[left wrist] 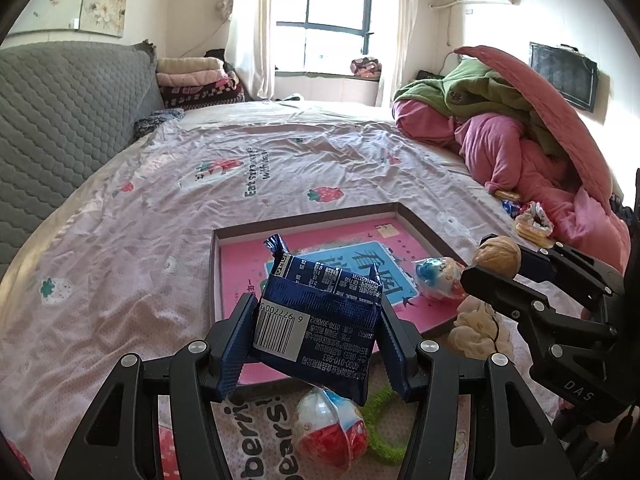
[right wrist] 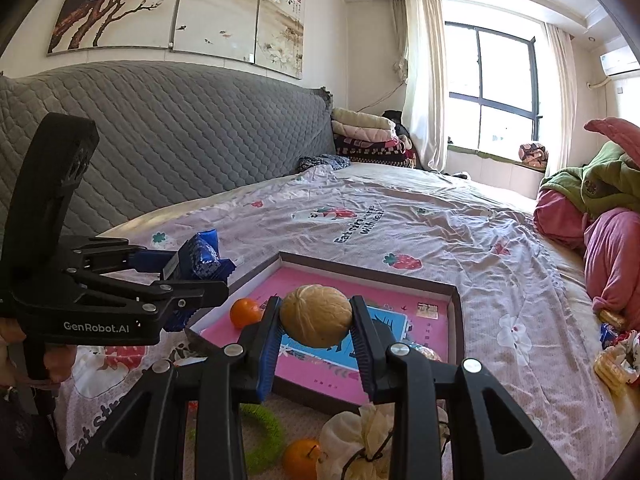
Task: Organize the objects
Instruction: 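Lift and carry the biscuit pack with left tool while right tool carries the ball over the tray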
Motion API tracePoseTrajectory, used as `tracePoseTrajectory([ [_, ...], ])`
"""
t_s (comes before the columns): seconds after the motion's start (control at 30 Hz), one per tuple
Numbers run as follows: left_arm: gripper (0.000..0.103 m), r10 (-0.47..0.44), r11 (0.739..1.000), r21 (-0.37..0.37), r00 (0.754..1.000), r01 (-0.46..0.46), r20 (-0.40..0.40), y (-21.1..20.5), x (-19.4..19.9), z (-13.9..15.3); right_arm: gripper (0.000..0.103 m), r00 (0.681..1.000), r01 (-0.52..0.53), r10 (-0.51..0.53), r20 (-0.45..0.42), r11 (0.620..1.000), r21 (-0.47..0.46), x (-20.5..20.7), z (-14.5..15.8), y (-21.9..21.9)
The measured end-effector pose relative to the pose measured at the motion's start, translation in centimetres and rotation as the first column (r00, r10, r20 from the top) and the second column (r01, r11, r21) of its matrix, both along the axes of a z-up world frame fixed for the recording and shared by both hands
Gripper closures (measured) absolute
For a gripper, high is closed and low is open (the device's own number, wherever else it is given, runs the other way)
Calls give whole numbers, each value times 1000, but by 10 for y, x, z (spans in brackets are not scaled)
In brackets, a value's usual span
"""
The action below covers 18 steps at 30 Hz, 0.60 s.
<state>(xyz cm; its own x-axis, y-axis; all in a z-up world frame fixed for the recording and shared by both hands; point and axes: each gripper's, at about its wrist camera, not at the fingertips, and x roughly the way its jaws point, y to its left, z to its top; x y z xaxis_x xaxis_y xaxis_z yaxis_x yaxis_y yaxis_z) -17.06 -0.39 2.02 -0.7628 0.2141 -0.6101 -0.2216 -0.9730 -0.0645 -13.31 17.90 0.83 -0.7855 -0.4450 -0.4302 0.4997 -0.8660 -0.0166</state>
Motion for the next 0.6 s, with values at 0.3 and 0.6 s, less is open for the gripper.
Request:
tracePoseTrajectory([
  [0.3, 44, -13, 1000, -24, 1000, 13, -3, 4, -13, -1, 69, 1000, 4, -4, 11, 1000, 3, -12, 1, 0],
  [0.6, 44, -4, 1000, -23, 1000, 4, 10, -2, -34, -4, 69, 999, 16, -16, 31, 1000, 9, -32, 1, -2],
])
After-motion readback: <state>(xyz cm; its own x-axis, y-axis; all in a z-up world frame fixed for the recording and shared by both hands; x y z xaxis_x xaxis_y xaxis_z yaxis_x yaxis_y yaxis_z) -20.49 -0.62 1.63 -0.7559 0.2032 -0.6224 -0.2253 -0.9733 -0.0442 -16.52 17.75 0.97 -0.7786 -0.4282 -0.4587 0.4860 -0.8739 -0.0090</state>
